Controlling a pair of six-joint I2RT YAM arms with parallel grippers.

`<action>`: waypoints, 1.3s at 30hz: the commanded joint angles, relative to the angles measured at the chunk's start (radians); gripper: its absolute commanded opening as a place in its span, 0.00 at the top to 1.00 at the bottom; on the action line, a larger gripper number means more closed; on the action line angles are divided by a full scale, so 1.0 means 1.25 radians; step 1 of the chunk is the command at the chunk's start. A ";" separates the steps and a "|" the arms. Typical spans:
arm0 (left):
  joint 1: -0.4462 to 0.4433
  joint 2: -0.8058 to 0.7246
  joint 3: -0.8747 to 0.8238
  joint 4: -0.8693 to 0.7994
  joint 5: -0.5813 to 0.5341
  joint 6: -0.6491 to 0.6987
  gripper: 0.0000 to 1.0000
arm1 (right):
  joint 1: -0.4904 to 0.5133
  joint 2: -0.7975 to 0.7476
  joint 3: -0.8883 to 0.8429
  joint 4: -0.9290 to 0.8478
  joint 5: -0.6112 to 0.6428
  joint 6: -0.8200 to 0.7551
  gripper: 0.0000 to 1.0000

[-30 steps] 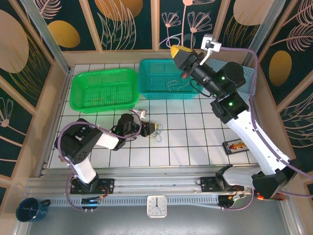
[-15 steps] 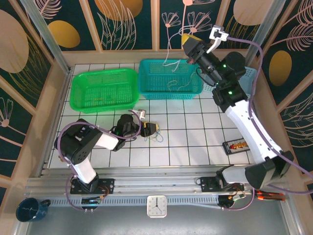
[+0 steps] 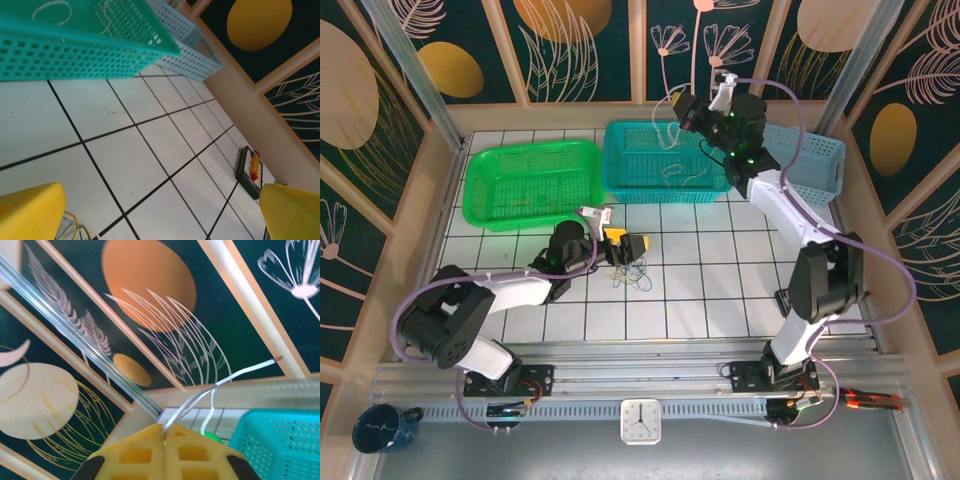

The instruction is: Untangle the cables

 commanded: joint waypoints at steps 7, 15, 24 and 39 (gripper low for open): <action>0.000 -0.097 0.019 -0.088 -0.127 -0.002 0.01 | -0.009 0.211 0.134 -0.096 -0.023 -0.053 0.96; 0.001 -0.114 0.031 -0.153 -0.182 -0.014 0.01 | -0.017 0.260 0.165 -0.202 -0.026 -0.097 0.37; 0.027 -0.124 0.036 -0.189 -0.233 -0.089 0.01 | -0.010 0.085 0.009 -0.160 -0.038 -0.090 0.37; 0.128 -0.152 0.218 -0.425 -0.182 -0.029 0.01 | 0.213 -0.180 -0.346 -0.206 0.121 -0.201 0.36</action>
